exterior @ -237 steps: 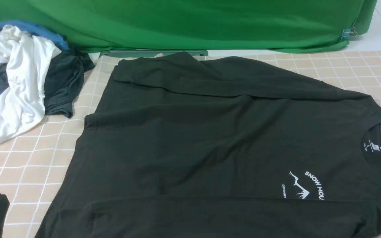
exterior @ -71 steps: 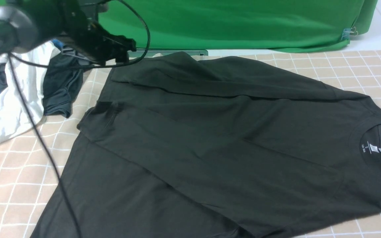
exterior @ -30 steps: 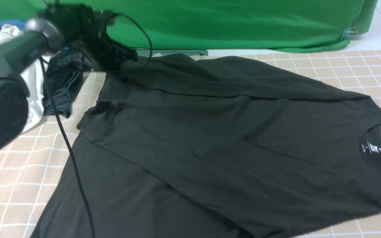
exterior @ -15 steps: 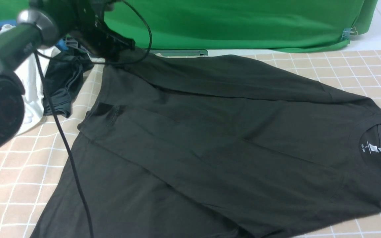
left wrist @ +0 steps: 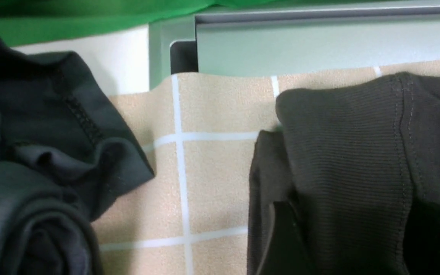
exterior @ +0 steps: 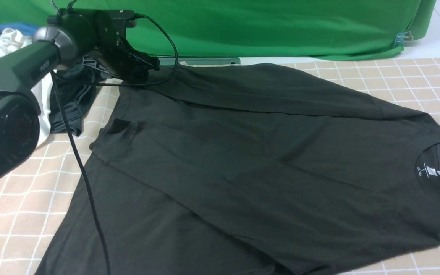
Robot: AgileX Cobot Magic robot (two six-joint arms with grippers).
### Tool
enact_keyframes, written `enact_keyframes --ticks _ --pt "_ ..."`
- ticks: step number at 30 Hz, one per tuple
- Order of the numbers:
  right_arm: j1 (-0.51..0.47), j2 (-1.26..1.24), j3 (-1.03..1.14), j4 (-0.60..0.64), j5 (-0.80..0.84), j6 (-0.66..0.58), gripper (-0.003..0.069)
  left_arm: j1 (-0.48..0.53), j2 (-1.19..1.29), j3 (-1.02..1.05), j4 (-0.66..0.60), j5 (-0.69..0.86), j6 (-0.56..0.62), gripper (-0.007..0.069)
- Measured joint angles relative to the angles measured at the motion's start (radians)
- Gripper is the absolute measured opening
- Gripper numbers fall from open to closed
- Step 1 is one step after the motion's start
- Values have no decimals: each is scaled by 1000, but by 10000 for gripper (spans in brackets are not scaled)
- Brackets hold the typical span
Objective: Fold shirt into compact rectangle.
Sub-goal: 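Grab the top left corner of the dark shirt with the left gripper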
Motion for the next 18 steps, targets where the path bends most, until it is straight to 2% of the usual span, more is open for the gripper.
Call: enact_keyframes --ticks 4,7,13,18 --pt "0 0 0 0 0 0 71 0 1 0 -11 3 0 369" --pt "0 0 0 0 0 0 71 0 1 0 -12 4 1 318" --pt "0 0 0 0 0 0 71 0 1 0 -12 -1 2 52" --pt "0 0 0 0 0 0 71 0 1 -1 -10 -5 3 35"
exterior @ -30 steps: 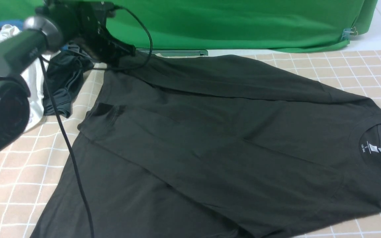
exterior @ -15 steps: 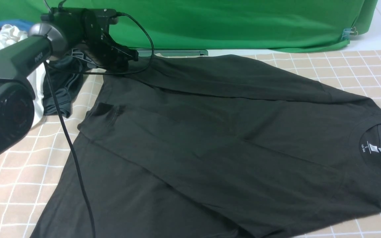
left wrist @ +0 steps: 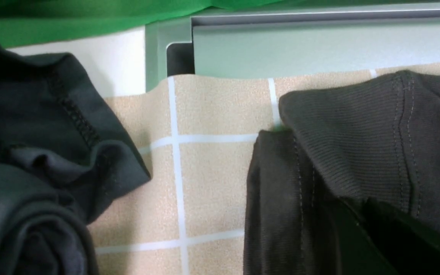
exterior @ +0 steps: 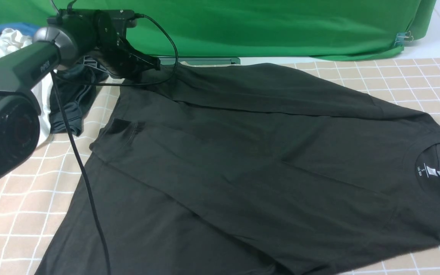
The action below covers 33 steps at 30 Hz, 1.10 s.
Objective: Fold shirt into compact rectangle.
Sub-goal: 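Grab the top left corner of the dark shirt with the left gripper, then fold the left side of the dark shirt inward over its body with the left gripper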
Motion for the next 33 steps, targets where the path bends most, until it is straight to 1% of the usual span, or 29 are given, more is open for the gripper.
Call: enact_keyframes --ticks 8,13,16,20,23,27,30,33 --pt "0 0 0 0 0 0 71 0 -17 -3 -1 59 1 36" --pt "0 0 0 0 0 0 71 0 -90 -3 -6 100 25 36" --pt "0 0 0 0 0 0 71 0 -155 -7 -30 122 35 36" --pt "0 0 0 0 -4 0 71 0 -238 -7 -119 264 96 36" --pt "0 0 0 1 -12 0 71 0 -280 -7 -147 324 109 36" --pt "0 0 0 1 -15 0 71 0 -331 4 -150 431 109 36" --pt "0 0 0 1 -15 0 71 0 -365 43 -150 475 108 36" --pt "0 0 0 1 -15 0 72 0 -433 155 -142 510 87 36"
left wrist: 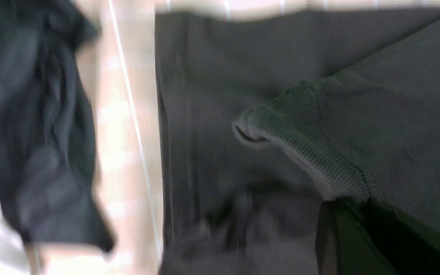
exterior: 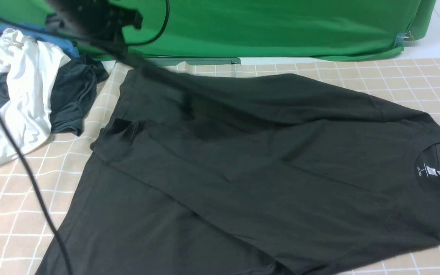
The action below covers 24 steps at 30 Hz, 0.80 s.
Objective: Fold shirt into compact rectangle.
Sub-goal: 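Fold the left side of the dark shirt inward over its body with the left gripper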
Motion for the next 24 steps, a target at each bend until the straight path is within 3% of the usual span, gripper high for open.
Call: enact_keyframes --ticks 7,17,20,24 --pt "0 0 0 0 3 0 90 -9 -225 459 38 -131 -88 36" --pt "0 0 0 0 3 0 98 -39 -283 827 56 -290 -115 41" --pt "0 0 0 0 3 0 104 -39 -283 854 89 -322 -120 88" --pt "0 0 0 0 7 0 113 -39 -283 844 137 -349 -102 260"
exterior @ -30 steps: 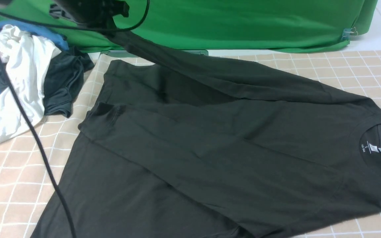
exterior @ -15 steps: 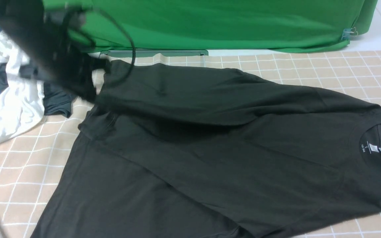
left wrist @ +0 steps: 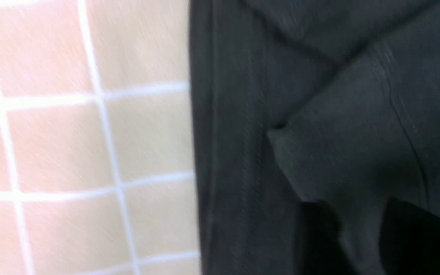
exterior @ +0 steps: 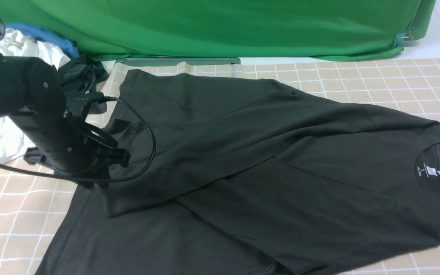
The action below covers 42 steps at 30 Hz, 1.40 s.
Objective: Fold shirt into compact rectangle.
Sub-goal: 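Fold the left side of the dark shirt inward over its body with the left gripper, then grasp the near edge of the shirt at its hem and shoulder corners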
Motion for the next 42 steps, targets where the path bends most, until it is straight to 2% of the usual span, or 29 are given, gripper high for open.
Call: enact_keyframes --ticks 4,5,7,11,17,24,28,32,35,36,37,39,40,42 --pt "0 0 0 0 21 0 119 0 0 -31 47 36 0 407" --pt "0 0 0 0 32 0 123 0 0 -37 59 94 -3 451" --pt "0 0 0 0 43 0 125 0 0 -35 61 151 -13 473" --pt "0 0 0 0 69 3 132 0 -20 35 63 214 -35 459" --pt "0 0 0 0 87 7 142 0 -126 214 72 191 -78 376" --pt "0 0 0 0 87 8 144 0 -243 394 166 88 -206 388" --pt "0 0 0 0 71 8 144 0 -238 459 155 -28 -277 440" --pt "0 0 0 0 68 9 144 0 -212 467 124 -49 -313 449" --pt "0 0 0 0 75 15 144 0 -207 466 103 -52 -321 384" --pt "0 1 0 0 94 20 144 0 -205 465 86 -56 -314 291" --pt "0 4 -2 -1 113 25 144 0 -205 465 81 -57 -306 248" --pt "0 23 -20 -8 176 43 144 -1 -206 465 61 -64 -293 107" --pt "0 39 -34 -17 212 56 144 -1 -211 465 57 -65 -292 69" --pt "0 79 -61 -37 277 74 144 -1 -224 465 57 -65 -290 39"
